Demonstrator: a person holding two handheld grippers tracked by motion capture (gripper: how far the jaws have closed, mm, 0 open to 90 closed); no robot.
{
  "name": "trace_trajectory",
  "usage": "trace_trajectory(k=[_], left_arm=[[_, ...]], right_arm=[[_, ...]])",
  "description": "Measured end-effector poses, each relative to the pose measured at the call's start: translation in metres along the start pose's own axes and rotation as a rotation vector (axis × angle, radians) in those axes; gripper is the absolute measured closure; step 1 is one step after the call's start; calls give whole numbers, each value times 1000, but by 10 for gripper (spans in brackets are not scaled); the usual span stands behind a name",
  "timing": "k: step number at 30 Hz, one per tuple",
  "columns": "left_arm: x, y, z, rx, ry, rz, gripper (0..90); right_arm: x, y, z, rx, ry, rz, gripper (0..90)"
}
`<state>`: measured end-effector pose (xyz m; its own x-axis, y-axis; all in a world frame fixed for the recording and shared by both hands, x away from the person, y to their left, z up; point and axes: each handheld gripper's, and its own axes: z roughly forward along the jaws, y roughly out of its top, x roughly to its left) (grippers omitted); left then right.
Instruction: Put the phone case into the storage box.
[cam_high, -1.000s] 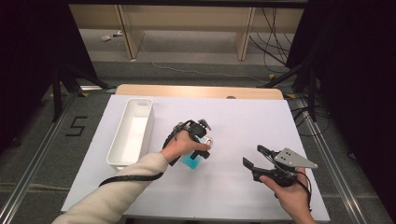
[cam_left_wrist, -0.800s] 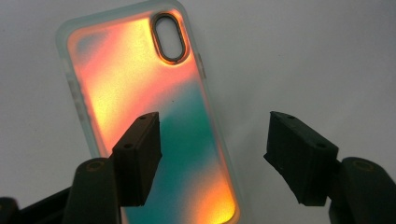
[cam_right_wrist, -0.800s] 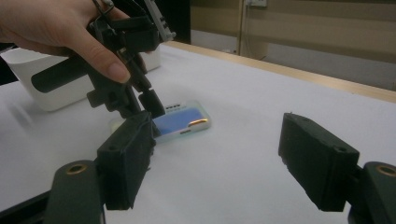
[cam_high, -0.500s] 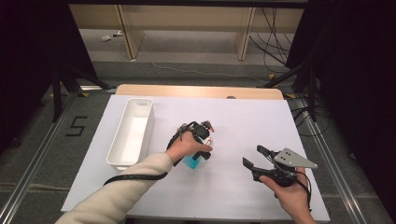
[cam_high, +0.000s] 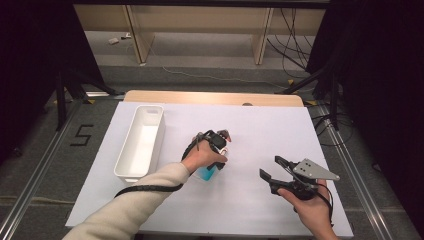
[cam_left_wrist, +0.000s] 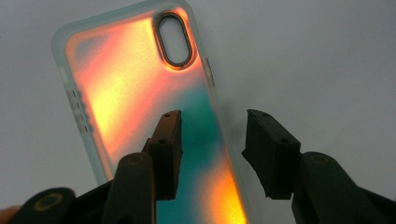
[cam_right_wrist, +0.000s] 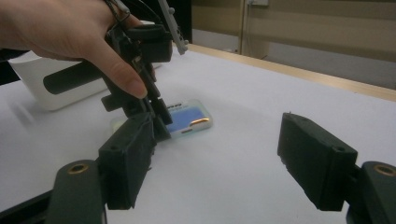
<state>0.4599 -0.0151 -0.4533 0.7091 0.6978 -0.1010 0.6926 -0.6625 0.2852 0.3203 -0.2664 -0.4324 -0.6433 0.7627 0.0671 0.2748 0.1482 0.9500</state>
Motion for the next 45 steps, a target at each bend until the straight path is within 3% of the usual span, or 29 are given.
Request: trace_trajectory(k=[1, 4, 7, 9, 11, 12, 13, 14, 17, 19, 22, 29, 30, 33, 34, 35, 36, 38, 39, 40, 42, 43, 45], left_arm=[[3, 2, 0, 10, 6, 45, 563], [2, 3, 1, 7, 25, 52, 592], [1, 3, 3, 13, 13, 35, 602], [-2, 3, 4, 6, 12, -10, 612], [-3, 5, 3, 6, 12, -21, 622], [-2, 6, 3, 15, 15, -13, 629], [0, 7, 3, 2, 28, 26, 647], [0, 7, 2, 12, 29, 29, 661], [0, 8, 3, 13, 28, 16, 677], [-4, 7, 6, 6, 21, -42, 678], [-2, 8, 4, 29, 21, -25, 690], [-4, 10, 6, 19, 28, -25, 718], [-2, 11, 5, 25, 35, 12, 723], [-3, 11, 6, 20, 39, 12, 734], [-4, 12, 5, 25, 41, 11, 742], [-7, 11, 6, 28, 34, -30, 747], [-8, 11, 6, 23, 37, -35, 754], [-6, 13, 5, 38, 48, 19, 761], [-7, 13, 6, 31, 47, 7, 765], [-8, 13, 6, 23, 47, -4, 770], [-9, 14, 7, 21, 51, -15, 782], [-12, 13, 8, 16, 42, -63, 784], [-12, 13, 7, 26, 45, -53, 785]], right_arm=[[0, 0, 0, 4, -1, 1, 282], [0, 0, 0, 0, 1, 1, 282], [0, 0, 0, 3, 2, 2, 282], [0, 0, 0, 2, 2, -2, 282], [0, 0, 0, 10, 3, 1, 282], [0, 0, 0, 10, 3, 2, 282], [0, 0, 0, 6, 4, 2, 282], [1, 0, -1, 16, 5, 7, 282], [1, 0, 0, 14, 7, 5, 282], [1, 0, -1, 15, 7, 6, 284], [1, 0, 0, 14, 8, 5, 284], [1, 0, 0, 16, 8, 6, 285], [1, 0, 0, 16, 9, 6, 285], [1, 0, 0, 16, 13, 5, 285], [1, 1, -2, 38, 0, -4, 285], [0, 1, -3, 54, 1, -6, 285], [0, 1, -3, 49, -3, -14, 286], [1, 1, -3, 42, -1, -4, 285], [1, 0, 0, 13, 13, 4, 286], [0, 2, -3, 53, 1, -6, 286], [0, 1, -3, 54, 2, -5, 286], [0, 1, -3, 54, 2, -5, 286], [0, 1, -3, 54, 2, -5, 286]])
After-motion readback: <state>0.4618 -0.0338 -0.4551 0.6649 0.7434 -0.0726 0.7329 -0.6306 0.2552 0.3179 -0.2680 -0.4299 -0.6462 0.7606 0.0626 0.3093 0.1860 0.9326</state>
